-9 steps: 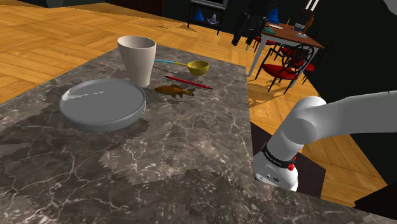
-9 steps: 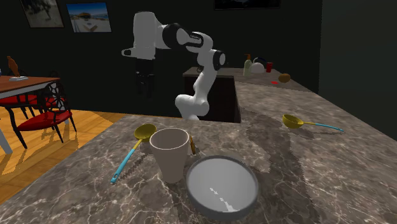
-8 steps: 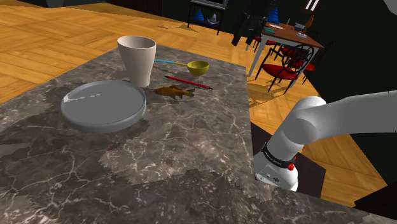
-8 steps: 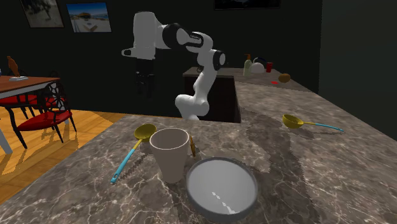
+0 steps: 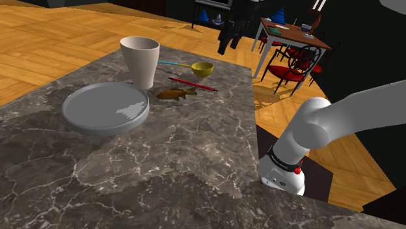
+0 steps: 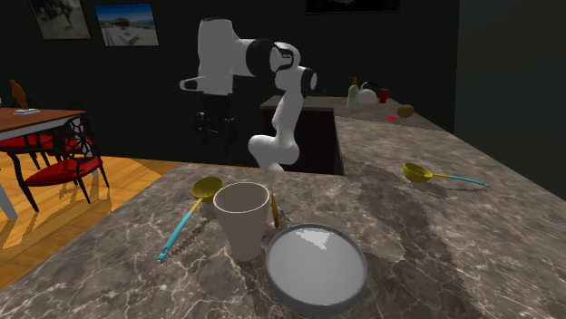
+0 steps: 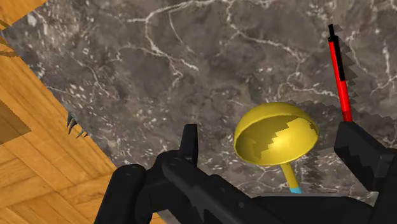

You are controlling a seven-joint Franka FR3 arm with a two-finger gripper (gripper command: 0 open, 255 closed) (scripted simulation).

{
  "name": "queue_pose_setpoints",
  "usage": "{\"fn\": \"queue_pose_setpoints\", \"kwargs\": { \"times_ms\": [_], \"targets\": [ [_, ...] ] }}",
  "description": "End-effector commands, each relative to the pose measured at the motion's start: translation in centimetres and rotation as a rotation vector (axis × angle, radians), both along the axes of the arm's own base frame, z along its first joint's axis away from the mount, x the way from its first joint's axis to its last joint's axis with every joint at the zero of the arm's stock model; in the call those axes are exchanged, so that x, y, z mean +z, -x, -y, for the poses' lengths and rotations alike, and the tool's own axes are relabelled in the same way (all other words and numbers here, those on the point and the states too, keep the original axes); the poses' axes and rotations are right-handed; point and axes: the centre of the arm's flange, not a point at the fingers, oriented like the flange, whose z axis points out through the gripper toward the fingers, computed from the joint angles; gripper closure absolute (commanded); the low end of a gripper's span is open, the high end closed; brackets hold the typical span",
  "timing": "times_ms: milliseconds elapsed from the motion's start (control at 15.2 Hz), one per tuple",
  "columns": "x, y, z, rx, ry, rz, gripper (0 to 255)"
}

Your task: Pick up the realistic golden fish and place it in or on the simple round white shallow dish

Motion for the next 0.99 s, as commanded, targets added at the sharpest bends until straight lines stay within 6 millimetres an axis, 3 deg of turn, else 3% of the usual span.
{"fn": "queue_pose_setpoints", "kwargs": {
  "times_ms": [0,462,924],
  "targets": [
    [-0.6,-0.6,-2.7,0.076,0.020,-0.009,0],
    [-3.2,-0.7,-12.1,0.334,0.090,-0.042,0],
    [-6.5,1.7,-21.0,0.592,0.161,-0.074,0]
  ]
}}
